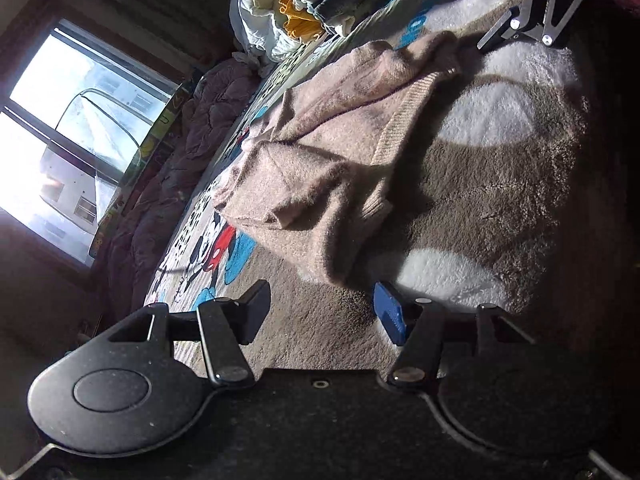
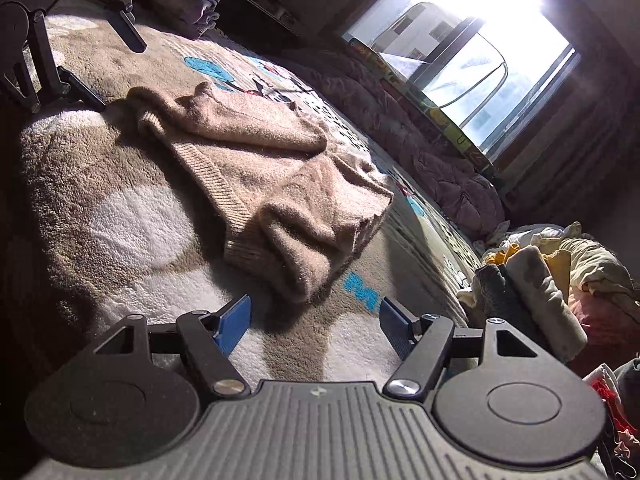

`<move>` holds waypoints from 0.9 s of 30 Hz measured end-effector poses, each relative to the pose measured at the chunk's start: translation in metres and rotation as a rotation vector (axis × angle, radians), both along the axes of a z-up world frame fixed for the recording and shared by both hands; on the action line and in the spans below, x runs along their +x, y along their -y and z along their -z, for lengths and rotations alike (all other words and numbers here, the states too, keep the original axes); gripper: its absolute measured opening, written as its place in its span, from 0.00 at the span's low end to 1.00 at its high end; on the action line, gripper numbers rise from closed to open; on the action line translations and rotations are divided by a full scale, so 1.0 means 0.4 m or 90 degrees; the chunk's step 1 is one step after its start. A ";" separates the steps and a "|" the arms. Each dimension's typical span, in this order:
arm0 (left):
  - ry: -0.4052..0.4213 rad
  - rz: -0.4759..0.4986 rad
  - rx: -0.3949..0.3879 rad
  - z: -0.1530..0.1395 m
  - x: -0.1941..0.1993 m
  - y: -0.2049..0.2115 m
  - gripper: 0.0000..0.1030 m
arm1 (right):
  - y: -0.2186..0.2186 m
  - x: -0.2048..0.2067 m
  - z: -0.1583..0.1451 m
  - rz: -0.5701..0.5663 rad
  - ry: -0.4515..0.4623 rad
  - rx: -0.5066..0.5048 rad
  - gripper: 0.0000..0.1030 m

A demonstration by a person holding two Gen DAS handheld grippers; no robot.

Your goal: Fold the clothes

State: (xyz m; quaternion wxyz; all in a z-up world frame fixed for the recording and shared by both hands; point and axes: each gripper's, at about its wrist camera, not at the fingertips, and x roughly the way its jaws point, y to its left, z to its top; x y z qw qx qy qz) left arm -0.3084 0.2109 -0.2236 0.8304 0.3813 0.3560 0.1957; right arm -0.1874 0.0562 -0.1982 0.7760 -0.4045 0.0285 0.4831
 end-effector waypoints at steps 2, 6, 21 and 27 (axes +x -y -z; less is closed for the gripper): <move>0.000 0.015 0.024 0.012 -0.002 0.001 0.57 | -0.003 0.001 0.005 -0.001 0.006 -0.003 0.69; 0.002 0.059 0.079 0.027 -0.007 0.001 0.58 | -0.004 -0.012 0.022 -0.027 0.049 -0.017 0.69; 0.019 0.109 0.179 0.043 0.050 -0.027 0.62 | -0.041 0.013 0.014 -0.109 0.201 -0.034 0.77; 0.008 0.177 0.206 0.042 0.058 -0.064 0.62 | -0.050 0.036 0.012 -0.166 0.260 -0.030 0.74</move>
